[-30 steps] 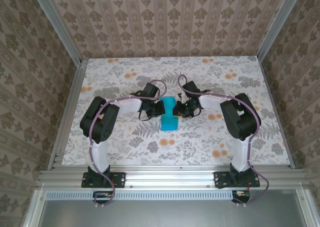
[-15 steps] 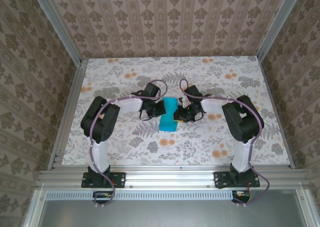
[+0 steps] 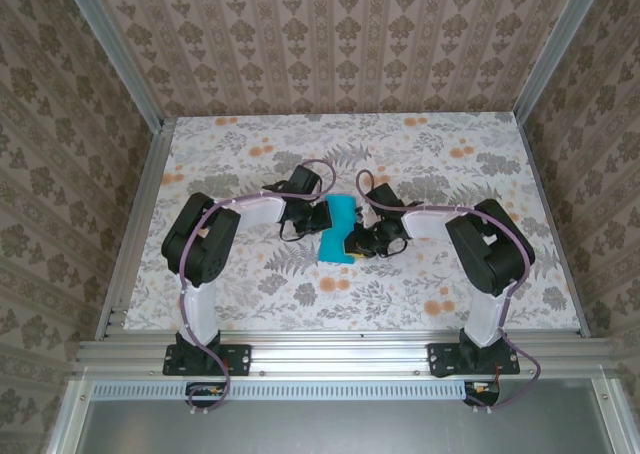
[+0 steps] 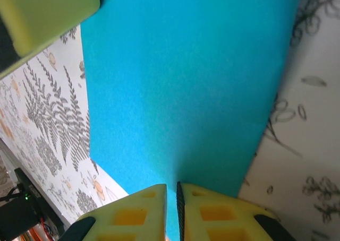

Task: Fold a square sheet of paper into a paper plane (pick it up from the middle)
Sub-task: Fold the square sheet of paper in half at the center of the table.

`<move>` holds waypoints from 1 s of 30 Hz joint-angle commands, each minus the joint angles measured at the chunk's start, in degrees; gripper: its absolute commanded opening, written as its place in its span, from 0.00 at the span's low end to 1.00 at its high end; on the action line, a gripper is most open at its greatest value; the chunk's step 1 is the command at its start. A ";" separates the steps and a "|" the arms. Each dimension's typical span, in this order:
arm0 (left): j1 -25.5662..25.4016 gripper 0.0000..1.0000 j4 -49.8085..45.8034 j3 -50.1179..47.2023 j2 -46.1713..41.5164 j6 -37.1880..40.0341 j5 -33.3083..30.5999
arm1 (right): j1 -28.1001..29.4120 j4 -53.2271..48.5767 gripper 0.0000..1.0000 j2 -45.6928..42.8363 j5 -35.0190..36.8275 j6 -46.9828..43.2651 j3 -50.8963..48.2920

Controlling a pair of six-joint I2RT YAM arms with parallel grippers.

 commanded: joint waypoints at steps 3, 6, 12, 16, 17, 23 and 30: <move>-0.67 0.07 -6.12 -1.54 4.32 0.32 -3.80 | 0.31 -1.06 0.16 -5.58 -1.21 1.83 -4.14; -0.69 0.07 -6.10 -1.40 4.39 0.32 -3.82 | 0.30 -0.48 0.16 -4.17 -0.67 2.35 -7.02; -0.69 0.07 -6.15 -1.37 4.36 0.59 -3.71 | 0.20 -3.15 0.16 -5.21 2.91 1.69 -4.17; -0.69 0.07 -6.19 -1.35 4.17 0.90 -3.62 | -0.83 -2.98 0.16 -8.66 5.41 2.05 1.87; -0.69 0.07 -6.23 -1.34 4.16 0.94 -3.62 | -1.26 -2.03 0.16 -8.62 6.14 2.26 3.21; -0.69 0.06 -6.53 -1.12 4.26 1.23 -3.36 | -2.87 -0.93 0.16 1.61 6.21 2.84 12.86; -0.70 0.06 -7.26 -1.43 3.98 1.67 -3.80 | -4.53 -0.02 0.15 9.51 5.57 2.79 17.22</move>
